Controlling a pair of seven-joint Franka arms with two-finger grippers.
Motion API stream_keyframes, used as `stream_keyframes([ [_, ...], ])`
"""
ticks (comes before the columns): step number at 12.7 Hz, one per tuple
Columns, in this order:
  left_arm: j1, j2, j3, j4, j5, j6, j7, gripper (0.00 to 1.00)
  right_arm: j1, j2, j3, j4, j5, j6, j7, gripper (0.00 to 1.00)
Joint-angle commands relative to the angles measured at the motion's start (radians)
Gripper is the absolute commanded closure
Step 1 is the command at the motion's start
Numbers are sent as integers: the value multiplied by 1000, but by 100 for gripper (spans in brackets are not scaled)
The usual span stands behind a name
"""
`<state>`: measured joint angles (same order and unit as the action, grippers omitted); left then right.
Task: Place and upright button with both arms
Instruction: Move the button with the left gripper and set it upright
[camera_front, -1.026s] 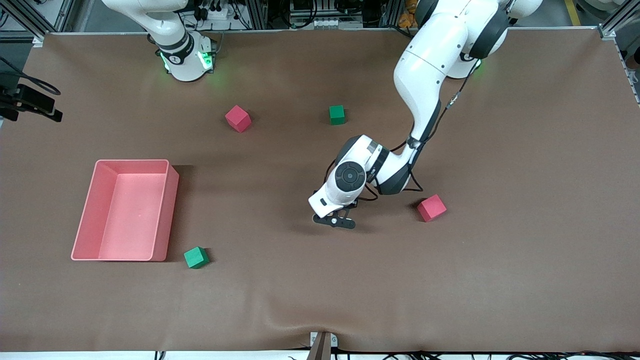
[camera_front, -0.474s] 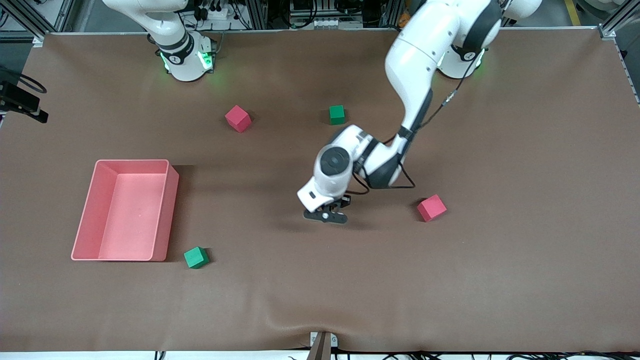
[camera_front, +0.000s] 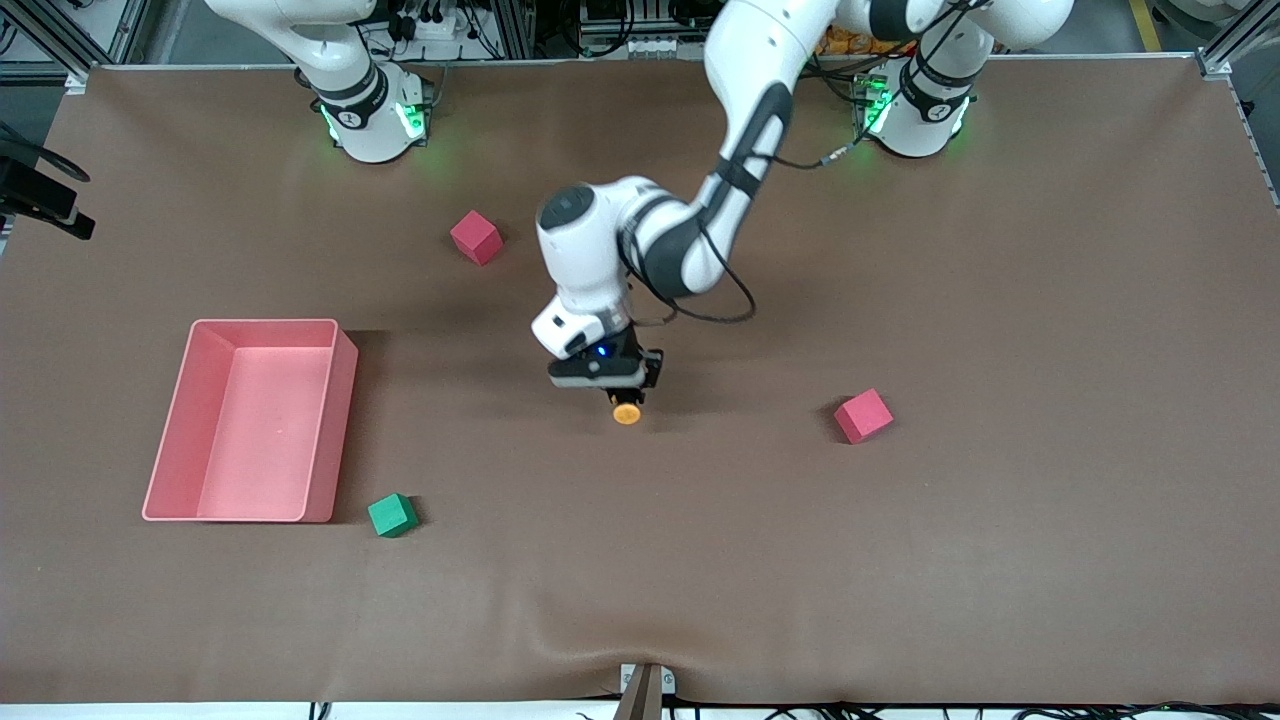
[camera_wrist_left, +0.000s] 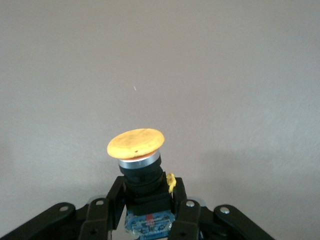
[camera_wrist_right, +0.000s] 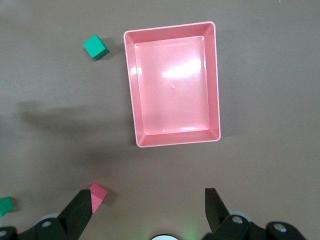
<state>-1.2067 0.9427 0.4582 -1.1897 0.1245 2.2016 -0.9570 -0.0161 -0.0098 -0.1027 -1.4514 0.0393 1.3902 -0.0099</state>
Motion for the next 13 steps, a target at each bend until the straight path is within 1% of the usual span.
stream_keyframes([
  [1,-80,13,53,-25,241,19,-287,100,-5,-16,6,3,16,-13,30,0],
  [3,-82,27,-2,-27,436,20,-512,100,-5,-16,8,10,8,-14,28,0],
  [4,-85,28,-15,-37,546,20,-596,100,-5,-16,8,10,5,-16,27,0],
  [6,-91,54,-50,-39,715,20,-760,100,-4,-18,8,8,5,-28,28,0],
  [8,-99,74,-53,-57,850,18,-897,100,4,-24,12,8,1,-46,28,0],
  [11,-103,122,-67,-64,1021,13,-1075,100,2,-24,12,6,2,-46,27,0],
  [13,-103,140,-72,-82,1093,4,-1099,100,-1,-22,11,8,1,-40,16,0],
])
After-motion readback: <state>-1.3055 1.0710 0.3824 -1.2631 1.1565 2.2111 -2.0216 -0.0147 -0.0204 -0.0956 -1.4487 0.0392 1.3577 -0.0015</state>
